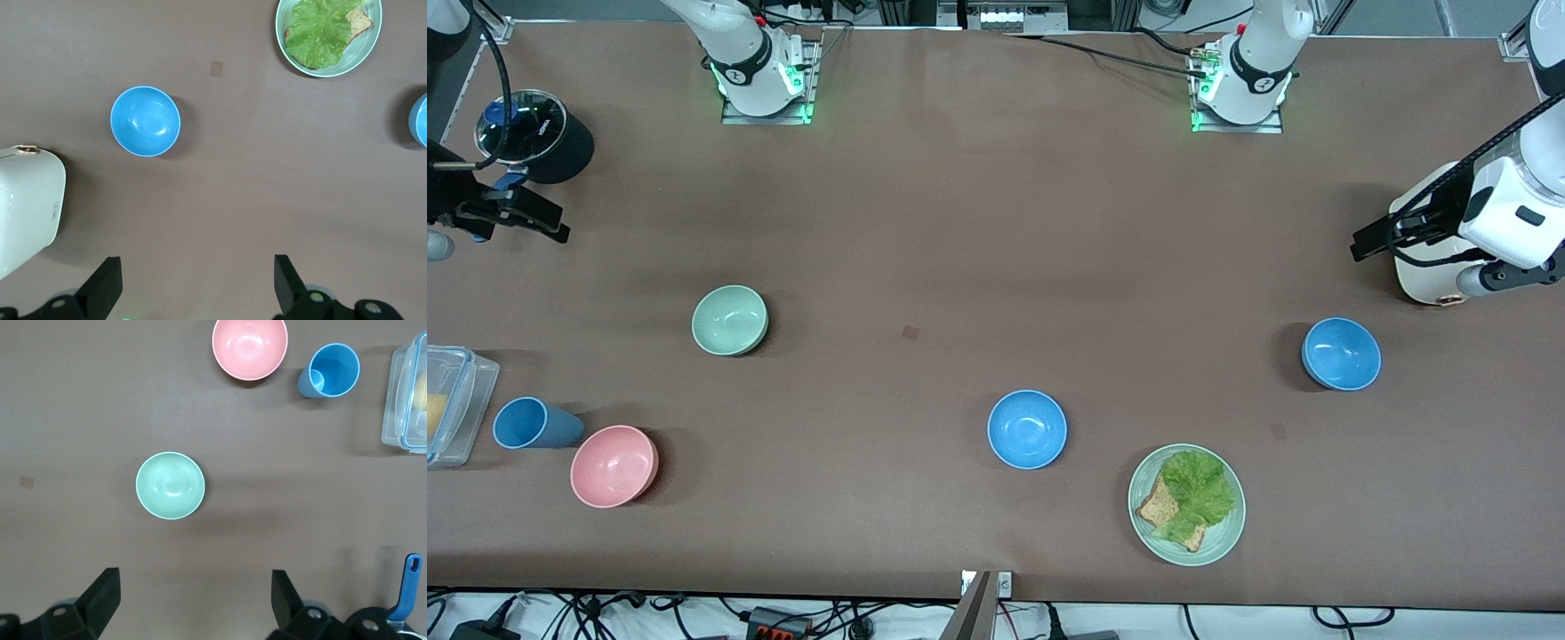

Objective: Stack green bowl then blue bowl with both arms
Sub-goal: 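Move the right gripper down over the pale green bowl rim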

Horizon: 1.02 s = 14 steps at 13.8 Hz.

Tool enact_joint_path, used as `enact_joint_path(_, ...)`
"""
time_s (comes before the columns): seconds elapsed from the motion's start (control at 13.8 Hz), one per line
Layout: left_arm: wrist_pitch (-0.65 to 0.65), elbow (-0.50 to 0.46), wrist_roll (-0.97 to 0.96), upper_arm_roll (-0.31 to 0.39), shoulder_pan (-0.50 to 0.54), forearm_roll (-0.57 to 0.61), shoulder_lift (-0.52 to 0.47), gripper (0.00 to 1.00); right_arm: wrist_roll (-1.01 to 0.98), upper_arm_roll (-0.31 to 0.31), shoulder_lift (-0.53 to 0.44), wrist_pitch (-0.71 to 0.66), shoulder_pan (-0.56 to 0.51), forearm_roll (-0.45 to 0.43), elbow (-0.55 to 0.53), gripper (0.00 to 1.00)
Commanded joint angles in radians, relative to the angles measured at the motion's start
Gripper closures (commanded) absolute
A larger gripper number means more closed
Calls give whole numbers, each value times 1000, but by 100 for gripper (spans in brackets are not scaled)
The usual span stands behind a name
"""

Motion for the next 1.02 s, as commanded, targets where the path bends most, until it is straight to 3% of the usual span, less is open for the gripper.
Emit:
enact_joint_path(0.0, 7, 11, -12, -7, 1, -12, 4, 0, 3, 10, -20, -5, -10, -2, -5, 0)
enact_joint_path(0.51, 16, 11, 23, -1, 12, -16, 4, 0, -9, 10, -5, 27, -8, -17, -8, 0)
enact_joint_path(0.94, 15, 10, 23, -1, 13, -16, 4, 0, -8, 9, 217, 87, -5, -17, -13, 0)
